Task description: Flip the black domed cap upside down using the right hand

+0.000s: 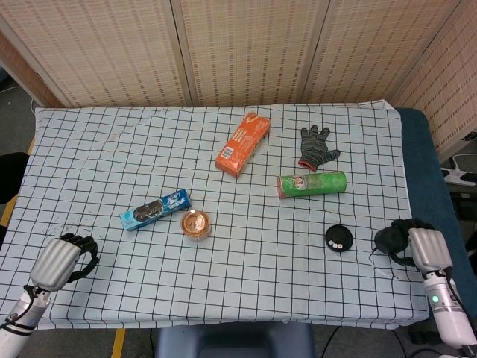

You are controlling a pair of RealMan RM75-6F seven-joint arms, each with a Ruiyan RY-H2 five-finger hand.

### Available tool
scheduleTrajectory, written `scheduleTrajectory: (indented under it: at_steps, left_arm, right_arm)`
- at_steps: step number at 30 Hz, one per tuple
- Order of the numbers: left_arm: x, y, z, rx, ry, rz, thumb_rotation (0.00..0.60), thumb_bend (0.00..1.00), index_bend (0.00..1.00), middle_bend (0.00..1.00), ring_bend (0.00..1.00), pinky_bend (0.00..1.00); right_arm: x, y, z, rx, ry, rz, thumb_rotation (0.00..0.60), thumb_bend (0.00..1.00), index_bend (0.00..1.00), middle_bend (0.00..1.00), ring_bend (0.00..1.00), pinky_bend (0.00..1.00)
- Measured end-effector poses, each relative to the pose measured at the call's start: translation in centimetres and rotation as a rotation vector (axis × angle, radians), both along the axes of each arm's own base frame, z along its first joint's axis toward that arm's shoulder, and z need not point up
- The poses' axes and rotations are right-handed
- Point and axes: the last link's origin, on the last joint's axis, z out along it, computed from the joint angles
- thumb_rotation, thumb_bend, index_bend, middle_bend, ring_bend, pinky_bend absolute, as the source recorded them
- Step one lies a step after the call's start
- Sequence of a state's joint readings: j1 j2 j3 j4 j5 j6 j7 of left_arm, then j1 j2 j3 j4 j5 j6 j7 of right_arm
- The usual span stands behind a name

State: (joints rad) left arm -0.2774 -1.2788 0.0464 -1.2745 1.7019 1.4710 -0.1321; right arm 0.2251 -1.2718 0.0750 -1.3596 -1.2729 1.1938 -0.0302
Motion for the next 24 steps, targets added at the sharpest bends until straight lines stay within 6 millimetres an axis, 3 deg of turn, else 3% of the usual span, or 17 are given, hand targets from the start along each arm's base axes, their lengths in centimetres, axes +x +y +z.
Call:
scheduleTrajectory:
  at_steps: [12,17,22,24]
  left_arm:
    - [0.0,0.0,-0.2,-0.004,0.010,0.001,0.600,0.59,0.34,0.54,0.56,0.53]
    - [0.0,0.0,-0.1,-0.003,0.009,0.000,0.600,0.59,0.34,0.54,0.56,0.53]
    - [0.1,0.0,-0.2,-0.004,0.009,-0.002,0.600,0.59,0.34,0.54,0.56,0.53]
    - [0.0,0.0,-0.1,-0.003,0.010,-0.002,0.600,0.59,0.34,0.54,0.56,0.53]
  right_arm:
    - [-0.6,0.0,-0.8,-0.007,-0.058,0.097,0.600,0.12,0.38,0.35,0.14,0.22]
    - [-0.9,0.1,-1.0,0.032,-0.050,0.068,0.600,0.12,0.17,0.17,0.01,0.10]
    - [-0.9,0.1,-1.0,0.060,-0.036,0.056,0.600,0.12,0.04,0.02,0.00,0.01]
    - [-0.9,0.0,-0.9,0.057,-0.039,0.057,0.600,0.11,0.01,0.00,0.00,0.00]
